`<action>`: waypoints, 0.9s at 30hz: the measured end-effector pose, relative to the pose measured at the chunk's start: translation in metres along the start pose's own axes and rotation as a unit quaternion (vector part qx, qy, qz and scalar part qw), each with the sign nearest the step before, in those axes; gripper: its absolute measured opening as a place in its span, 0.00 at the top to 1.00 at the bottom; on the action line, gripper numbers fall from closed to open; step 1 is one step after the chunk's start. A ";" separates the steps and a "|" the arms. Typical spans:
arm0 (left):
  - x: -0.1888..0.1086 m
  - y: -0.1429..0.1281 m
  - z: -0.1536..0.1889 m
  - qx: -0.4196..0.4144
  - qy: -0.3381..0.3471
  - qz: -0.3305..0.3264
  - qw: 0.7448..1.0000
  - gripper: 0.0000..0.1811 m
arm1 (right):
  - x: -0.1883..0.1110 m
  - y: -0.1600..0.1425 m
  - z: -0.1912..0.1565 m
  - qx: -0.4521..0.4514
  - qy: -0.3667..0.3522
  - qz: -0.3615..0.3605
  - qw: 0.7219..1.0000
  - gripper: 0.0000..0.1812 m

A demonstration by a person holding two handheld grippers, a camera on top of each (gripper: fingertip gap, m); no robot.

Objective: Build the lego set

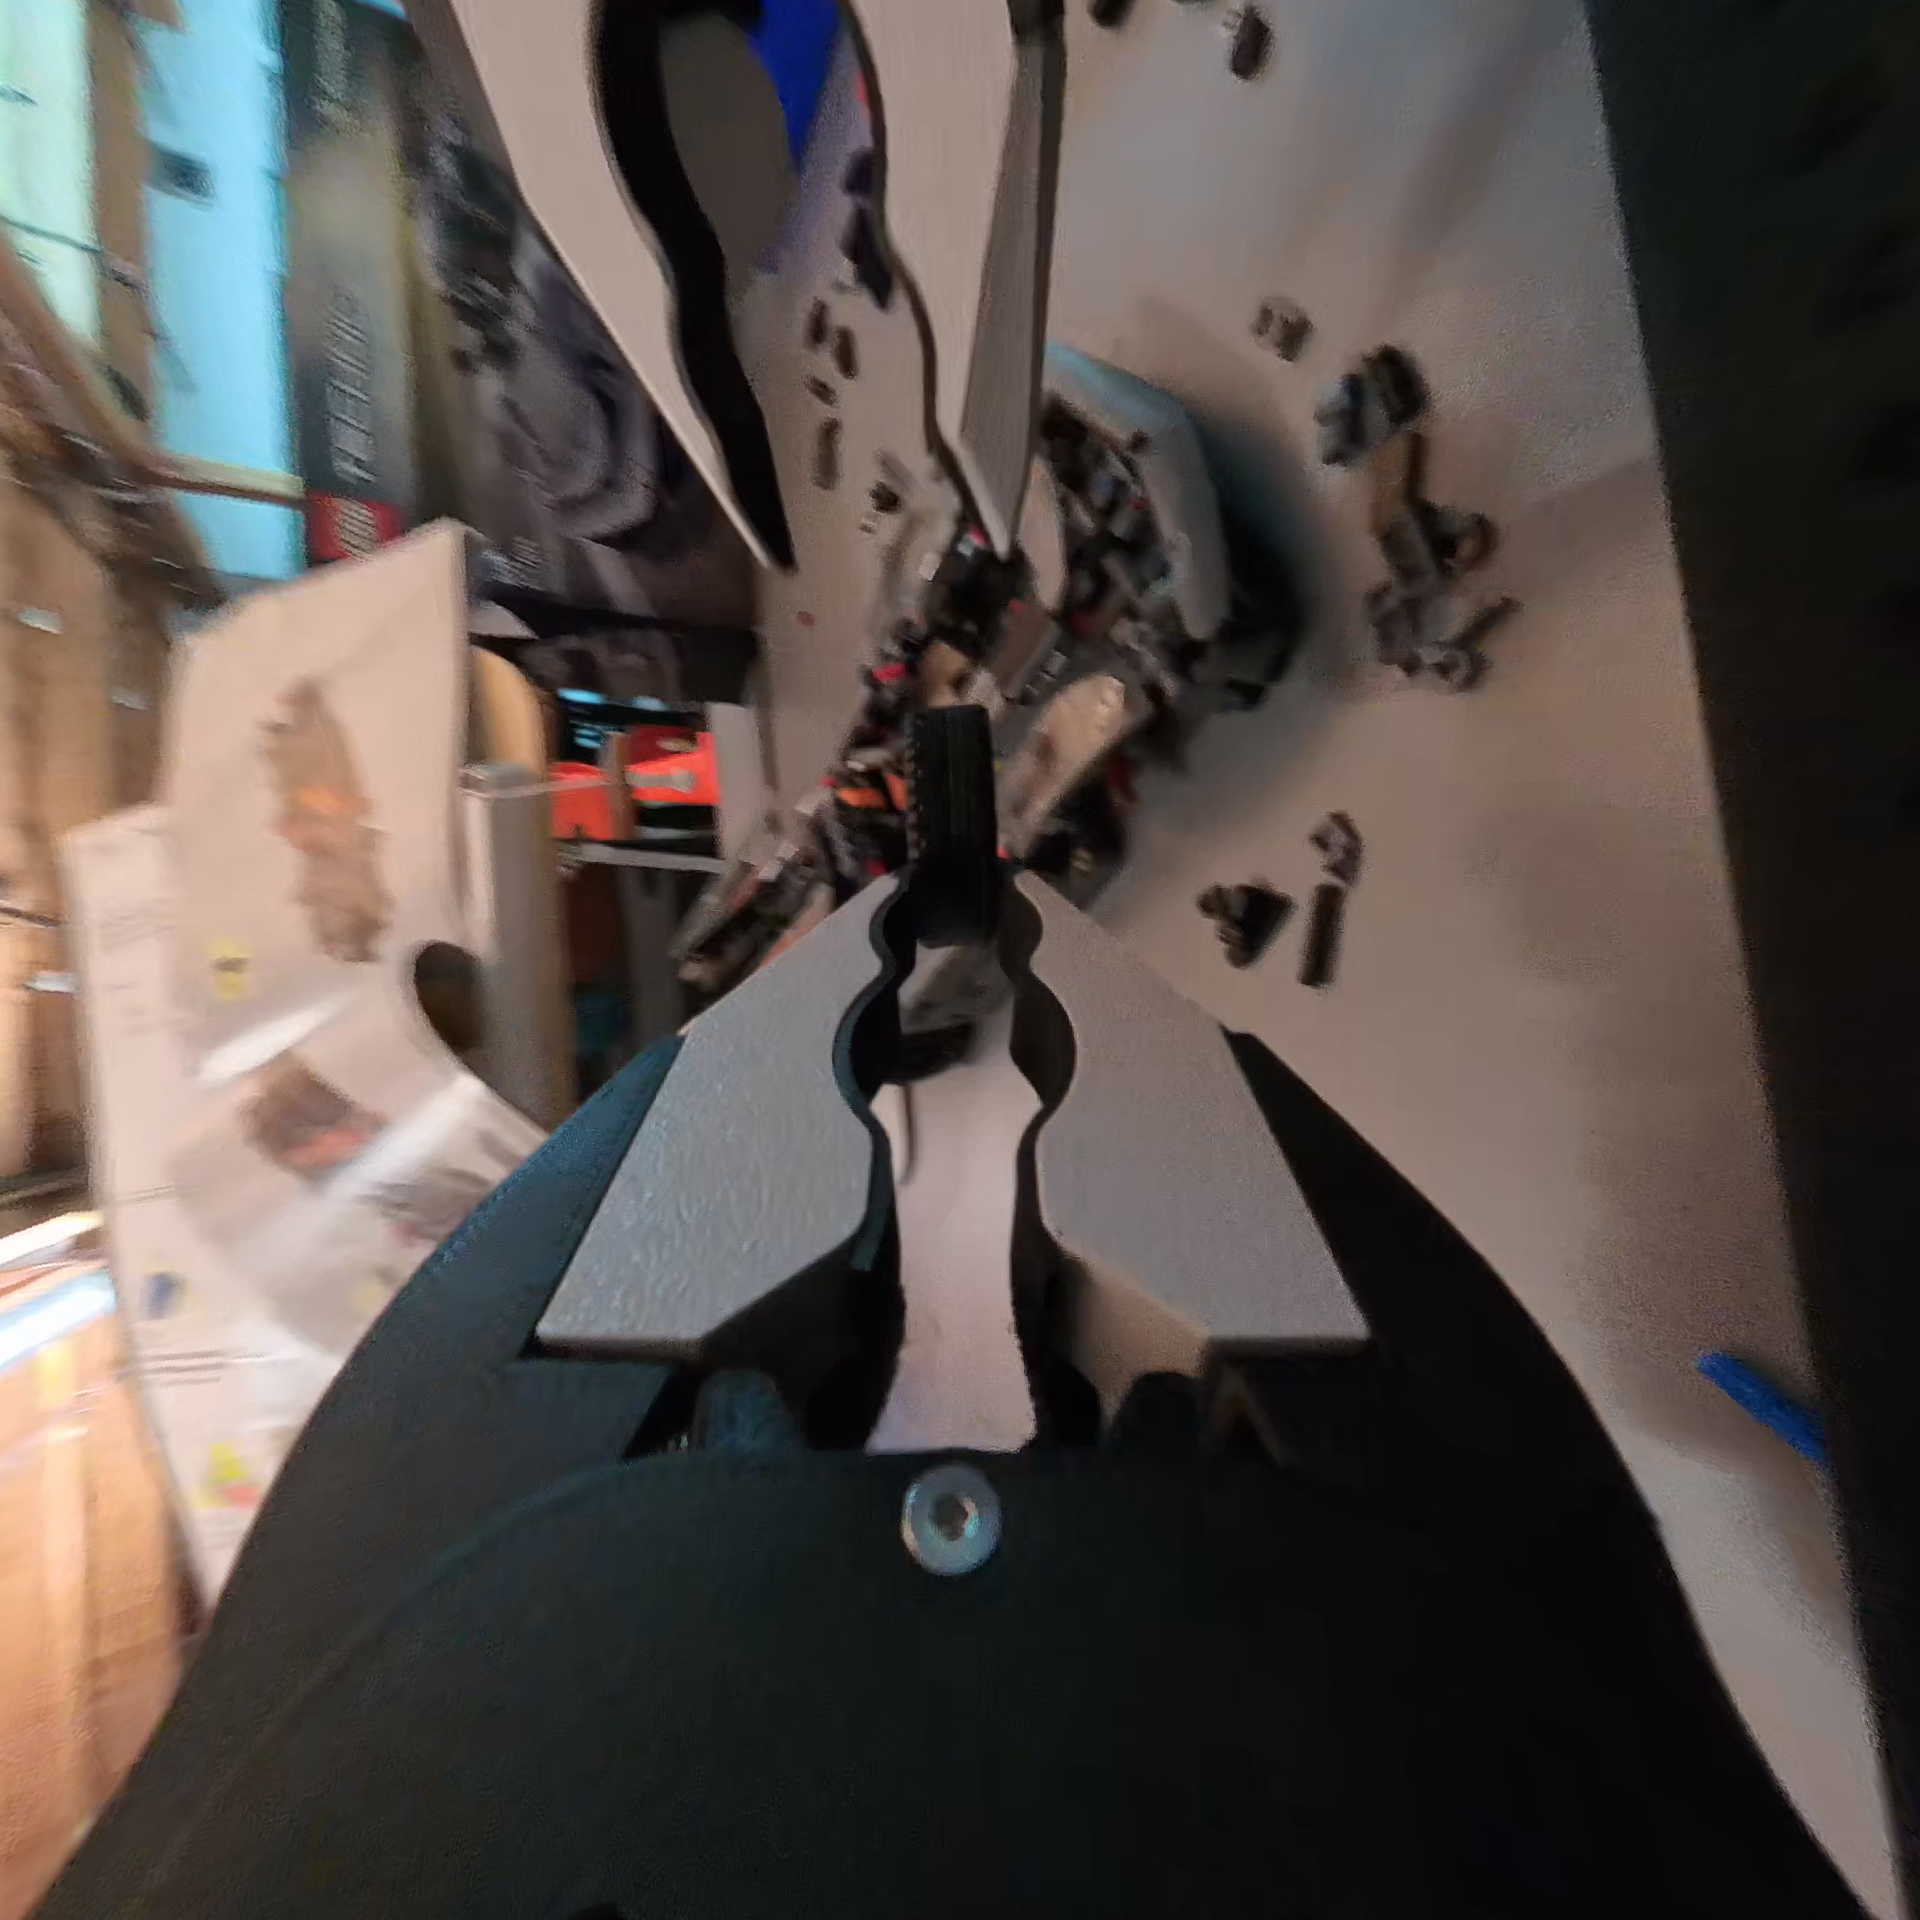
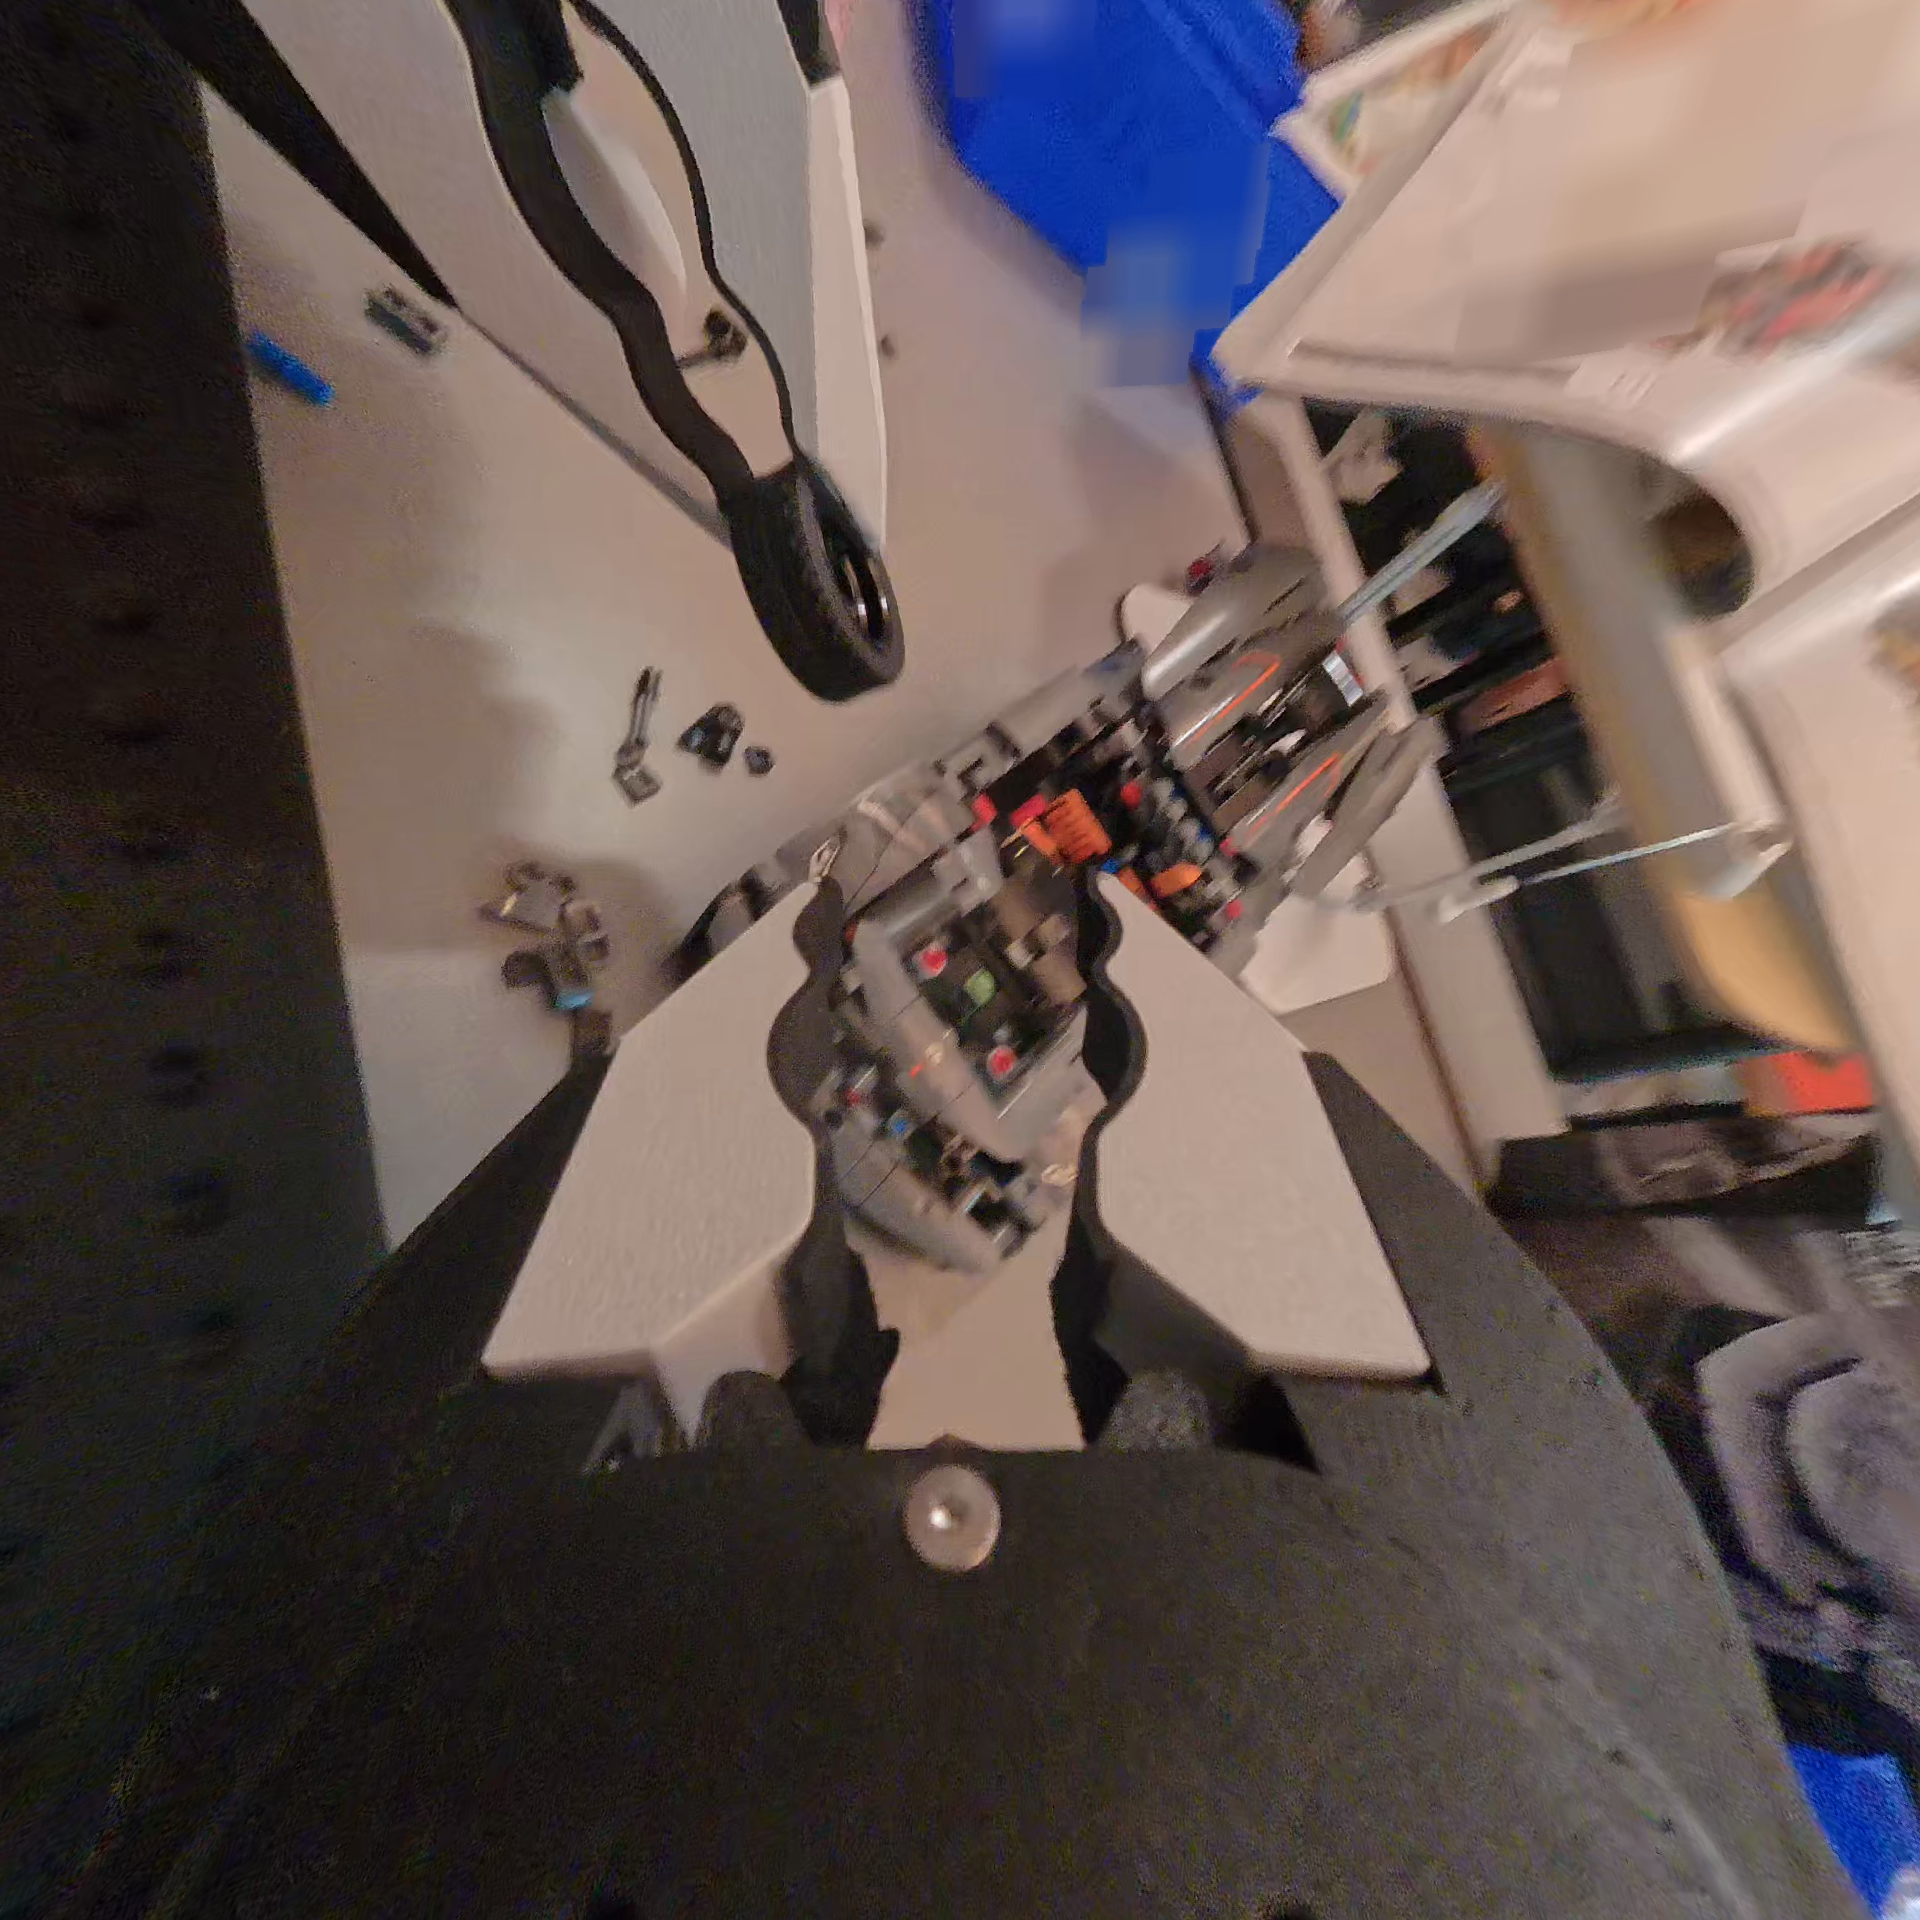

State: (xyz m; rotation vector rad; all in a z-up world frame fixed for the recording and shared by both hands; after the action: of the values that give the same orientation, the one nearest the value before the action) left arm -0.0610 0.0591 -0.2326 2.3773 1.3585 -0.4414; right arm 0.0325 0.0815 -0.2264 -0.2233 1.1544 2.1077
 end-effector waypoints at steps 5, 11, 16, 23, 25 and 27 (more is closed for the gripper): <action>0.011 -0.019 0.030 -0.076 -0.087 0.024 0.993 0.93 | 0.003 -0.026 -0.011 0.071 0.069 -0.045 0.994 0.68; 0.025 -0.027 0.041 -0.108 -0.115 0.036 0.987 0.93 | 0.024 -0.020 -0.033 0.057 0.062 -0.084 0.993 0.54; 0.033 -0.029 0.046 -0.127 -0.123 0.054 0.983 0.93 | 0.043 -0.028 -0.034 -0.036 -0.012 -0.141 0.989 0.60; 0.042 -0.030 0.049 -0.138 -0.126 0.072 0.980 0.93 | 0.040 -0.029 -0.031 -0.047 -0.025 -0.125 0.991 0.70; 0.044 -0.029 0.047 -0.147 -0.129 0.082 0.977 0.93 | 0.038 -0.031 -0.026 -0.037 -0.031 -0.123 0.991 0.69; 0.048 -0.030 0.046 -0.149 -0.135 0.084 0.976 0.93 | 0.037 -0.034 -0.024 -0.028 -0.026 -0.126 0.991 0.68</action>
State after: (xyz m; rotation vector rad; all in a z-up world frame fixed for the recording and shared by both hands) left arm -0.0681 0.0882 -0.2995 2.0783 1.0159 -0.4572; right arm 0.0235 0.0928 -0.2806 -0.3213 0.9832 1.9129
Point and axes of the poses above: each gripper's, where its closed fingertips meet, x out along the fingers, y out of its top, z = x × y across the jaws, the point moved 3 cm from there along -x, back along the fingers, and after that the axes turned 3 degrees about x, right-handed, at the moved point
